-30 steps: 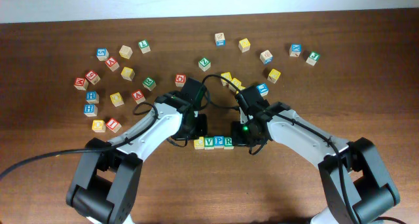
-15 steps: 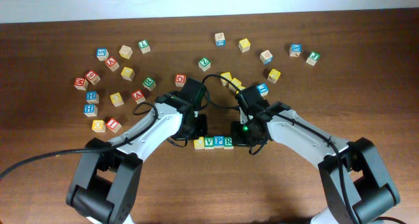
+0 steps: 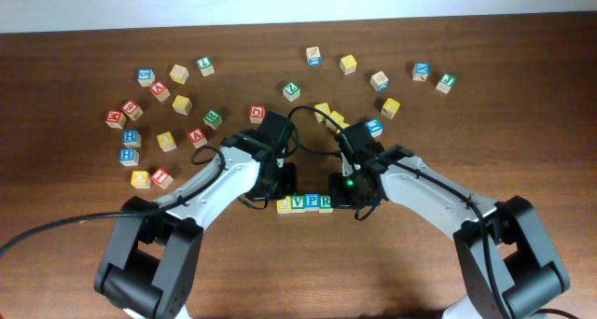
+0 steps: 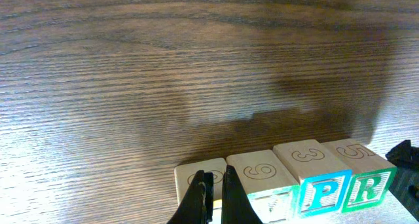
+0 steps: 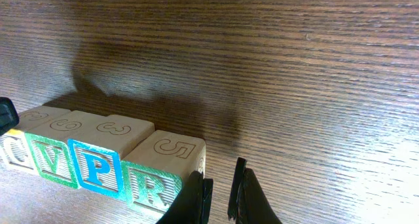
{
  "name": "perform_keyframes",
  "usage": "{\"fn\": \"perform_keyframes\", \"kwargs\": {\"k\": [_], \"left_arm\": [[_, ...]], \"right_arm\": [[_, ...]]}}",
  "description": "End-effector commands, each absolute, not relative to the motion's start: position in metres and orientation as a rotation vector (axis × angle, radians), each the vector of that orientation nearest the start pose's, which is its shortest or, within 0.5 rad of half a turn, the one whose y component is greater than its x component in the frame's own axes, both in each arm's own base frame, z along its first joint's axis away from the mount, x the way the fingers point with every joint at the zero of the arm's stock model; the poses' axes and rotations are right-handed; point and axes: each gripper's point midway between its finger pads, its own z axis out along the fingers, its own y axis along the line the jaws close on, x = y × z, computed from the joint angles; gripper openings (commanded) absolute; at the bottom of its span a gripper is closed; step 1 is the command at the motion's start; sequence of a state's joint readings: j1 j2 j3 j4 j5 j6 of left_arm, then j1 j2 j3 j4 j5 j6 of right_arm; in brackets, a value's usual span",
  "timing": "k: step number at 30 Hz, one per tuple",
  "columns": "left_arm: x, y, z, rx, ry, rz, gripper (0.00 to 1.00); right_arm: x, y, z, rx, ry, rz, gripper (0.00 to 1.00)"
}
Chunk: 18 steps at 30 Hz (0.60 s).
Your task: Spell out CVPR
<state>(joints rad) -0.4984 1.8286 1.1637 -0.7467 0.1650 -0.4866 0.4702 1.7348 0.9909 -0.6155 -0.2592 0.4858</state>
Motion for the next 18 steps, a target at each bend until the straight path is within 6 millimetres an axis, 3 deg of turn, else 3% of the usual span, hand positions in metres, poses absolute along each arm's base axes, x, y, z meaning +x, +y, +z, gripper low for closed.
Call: {"fn": "perform_keyframes", "kwargs": {"k": [1,6,10,13,15,18], "left_arm": [[0.303,-0.199,0.025,0.07,3.054,-0.362,0.0],[0.322,-0.189,0.038,0.042,3.014,-0.369,0.0],[0.34,-0.146,0.061,-0.083,3.009,-0.298,0.0],[0.33,-0.124,0.06,-0.171,3.072,-0.263,0.0],[0.31,-0.116,0.053,-0.181,3.149,-0.225,0.0],[0.285,-0.121,0.036,-0.155,3.224,-0.227,0.0]], "right_arm": [[0.276,0.191,0.013,-0.042,3.04,0.481,0.07],[0.276,0.191,0.013,-0.041,3.041,0.48,0.07],[0.276,0.191,0.013,-0.042,3.04,0.481,0.07],[0.276,0.191,0.013,-0.041,3.04,0.481,0.07],[0.276,0.191,0.013,-0.041,3.04,0.481,0.07],[0.276,0.191,0.013,-0.041,3.04,0.482,0.07]]}}
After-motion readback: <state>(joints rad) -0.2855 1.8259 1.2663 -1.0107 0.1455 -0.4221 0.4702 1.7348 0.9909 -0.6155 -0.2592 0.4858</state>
